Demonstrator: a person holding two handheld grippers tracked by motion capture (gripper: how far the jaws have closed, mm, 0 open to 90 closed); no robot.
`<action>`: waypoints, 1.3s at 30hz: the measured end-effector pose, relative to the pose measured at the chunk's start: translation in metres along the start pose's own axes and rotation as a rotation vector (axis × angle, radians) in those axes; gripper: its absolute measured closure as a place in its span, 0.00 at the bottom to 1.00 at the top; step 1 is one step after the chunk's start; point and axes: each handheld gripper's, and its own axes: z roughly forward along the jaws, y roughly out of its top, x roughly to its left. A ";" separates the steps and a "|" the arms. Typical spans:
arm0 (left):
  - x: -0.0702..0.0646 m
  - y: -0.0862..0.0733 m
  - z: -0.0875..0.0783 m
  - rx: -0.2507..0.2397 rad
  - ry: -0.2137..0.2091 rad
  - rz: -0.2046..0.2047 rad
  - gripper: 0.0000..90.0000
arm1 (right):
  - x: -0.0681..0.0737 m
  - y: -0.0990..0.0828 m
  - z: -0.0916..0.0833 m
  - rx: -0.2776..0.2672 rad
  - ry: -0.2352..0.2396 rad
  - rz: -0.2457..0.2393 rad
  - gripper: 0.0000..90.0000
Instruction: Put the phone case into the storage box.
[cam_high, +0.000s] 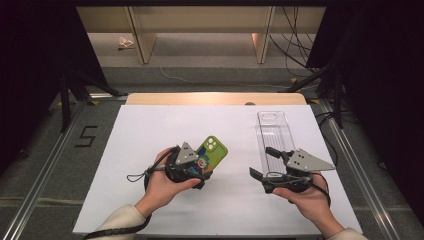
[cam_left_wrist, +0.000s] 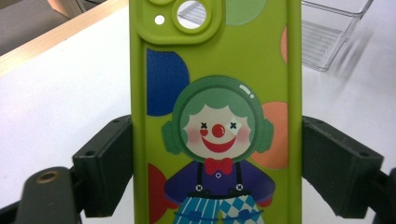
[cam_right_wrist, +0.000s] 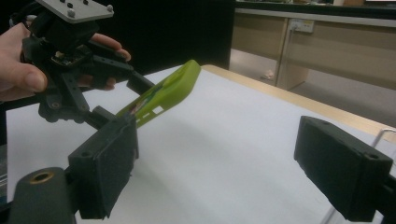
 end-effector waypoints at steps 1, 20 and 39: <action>-0.001 -0.001 -0.001 0.001 -0.004 0.002 0.18 | 0.001 0.000 0.002 -0.002 0.007 0.002 0.17; -0.015 -0.003 0.000 0.003 -0.029 0.025 0.18 | 0.020 0.006 0.033 -0.002 0.062 0.021 0.17; -0.026 -0.003 0.002 -0.003 -0.040 0.046 0.18 | 0.021 0.015 0.067 0.008 0.056 0.054 0.18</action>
